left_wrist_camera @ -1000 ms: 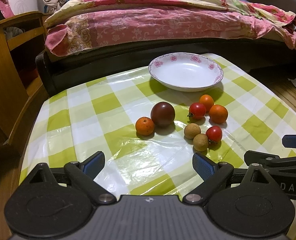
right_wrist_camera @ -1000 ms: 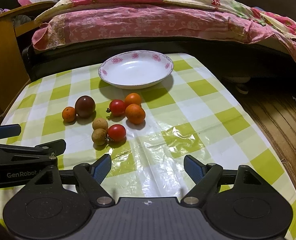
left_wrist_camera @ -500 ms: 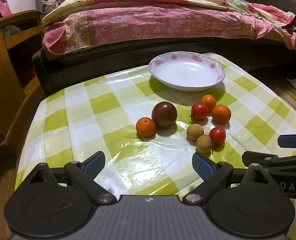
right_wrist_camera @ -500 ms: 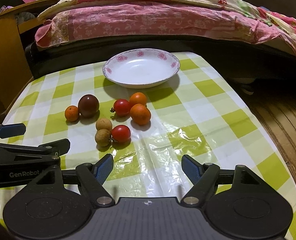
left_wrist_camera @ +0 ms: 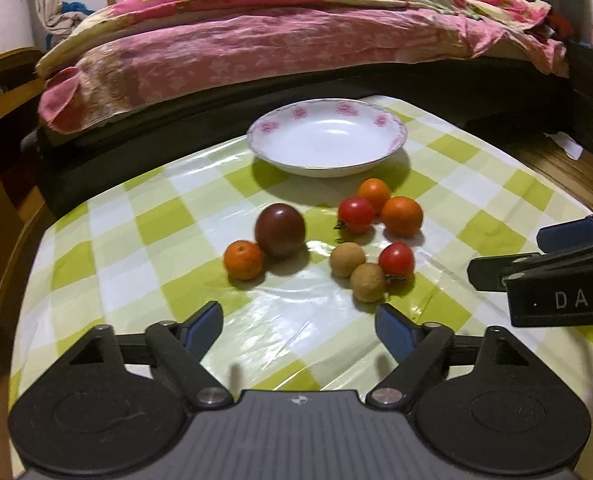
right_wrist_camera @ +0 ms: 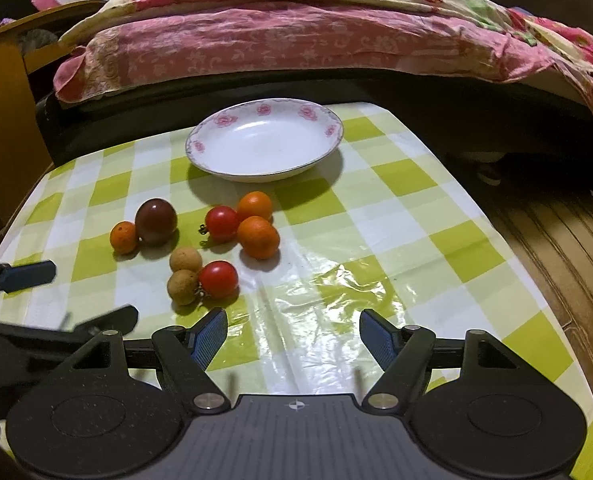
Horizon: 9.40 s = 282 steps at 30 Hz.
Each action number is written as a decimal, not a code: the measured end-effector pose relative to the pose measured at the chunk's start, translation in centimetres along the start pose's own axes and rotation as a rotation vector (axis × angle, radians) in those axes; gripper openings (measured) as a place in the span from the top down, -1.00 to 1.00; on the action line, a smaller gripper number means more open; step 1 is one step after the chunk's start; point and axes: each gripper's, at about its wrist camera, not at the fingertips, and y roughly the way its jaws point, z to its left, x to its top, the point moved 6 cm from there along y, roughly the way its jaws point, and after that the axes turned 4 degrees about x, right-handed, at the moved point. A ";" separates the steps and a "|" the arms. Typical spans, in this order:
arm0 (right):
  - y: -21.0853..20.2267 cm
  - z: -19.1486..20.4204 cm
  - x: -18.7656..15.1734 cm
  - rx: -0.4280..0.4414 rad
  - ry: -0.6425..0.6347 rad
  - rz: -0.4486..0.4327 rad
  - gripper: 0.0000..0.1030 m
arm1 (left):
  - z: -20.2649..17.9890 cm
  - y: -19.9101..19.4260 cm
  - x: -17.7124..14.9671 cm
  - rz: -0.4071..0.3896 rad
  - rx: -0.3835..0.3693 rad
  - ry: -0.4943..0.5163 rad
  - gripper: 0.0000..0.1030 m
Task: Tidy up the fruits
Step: 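Grasp a brown longan with the left tool while the right tool grasps a red cherry tomato, then carry the longan and tomato over the white plate and open both tools, then withdraw both tools from the plate toward the remaining fruit, then grasp a small orange with the left tool while the right tool grasps a tangerine, then carry both oranges over the white plate and lower them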
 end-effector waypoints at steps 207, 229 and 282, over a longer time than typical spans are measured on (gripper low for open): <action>6.4 1.7 5.4 0.198 -0.213 0.032 0.19 | 6.3 3.9 4.2 0.054 -0.115 0.093 0.10; 7.7 2.8 4.2 0.287 -0.268 0.058 0.09 | 5.8 6.2 2.7 0.074 -0.149 0.134 0.10; 4.3 3.0 -0.9 0.214 -0.282 0.159 0.41 | 1.0 1.6 -0.6 0.113 -0.208 0.201 0.22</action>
